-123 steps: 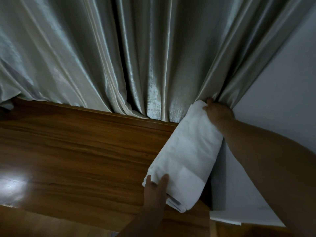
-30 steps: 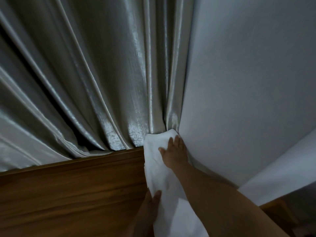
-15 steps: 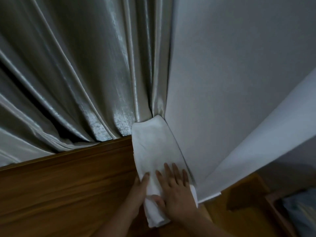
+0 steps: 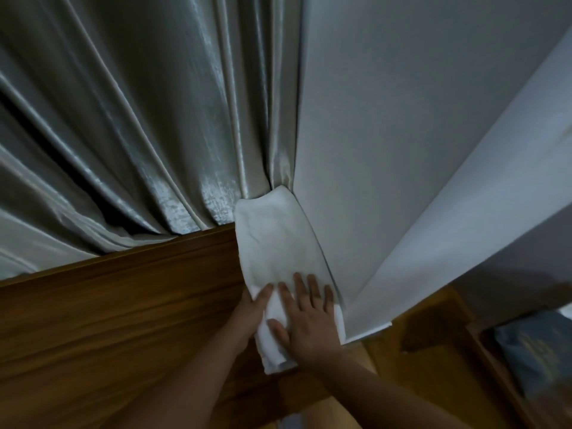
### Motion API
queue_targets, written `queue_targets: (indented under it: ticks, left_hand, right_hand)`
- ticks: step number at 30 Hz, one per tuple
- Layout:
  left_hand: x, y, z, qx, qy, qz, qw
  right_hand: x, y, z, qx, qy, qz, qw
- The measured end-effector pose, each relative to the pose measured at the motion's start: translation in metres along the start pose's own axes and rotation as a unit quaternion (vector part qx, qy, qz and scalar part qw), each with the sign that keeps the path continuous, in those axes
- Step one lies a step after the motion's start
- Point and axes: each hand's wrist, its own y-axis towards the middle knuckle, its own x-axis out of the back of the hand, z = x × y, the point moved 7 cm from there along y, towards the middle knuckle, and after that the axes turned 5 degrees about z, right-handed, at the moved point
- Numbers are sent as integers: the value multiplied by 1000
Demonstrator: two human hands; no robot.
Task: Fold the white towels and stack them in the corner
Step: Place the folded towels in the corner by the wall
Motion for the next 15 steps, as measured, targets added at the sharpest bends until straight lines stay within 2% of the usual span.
queue_targets:
  ticks: [5,10,15]
  left_hand:
    - [2,-9,6,5,14,-17,1000]
    - [-3,-25,19,-28,-52,-4,998]
    - [-16,-39,42,-42,-82,-31,995]
  right_hand:
    - [-2,-6,2,0,7,10,1000]
    - [19,7,2,-3,16,4,1000]
    - [4,6,2,33,0,4,999]
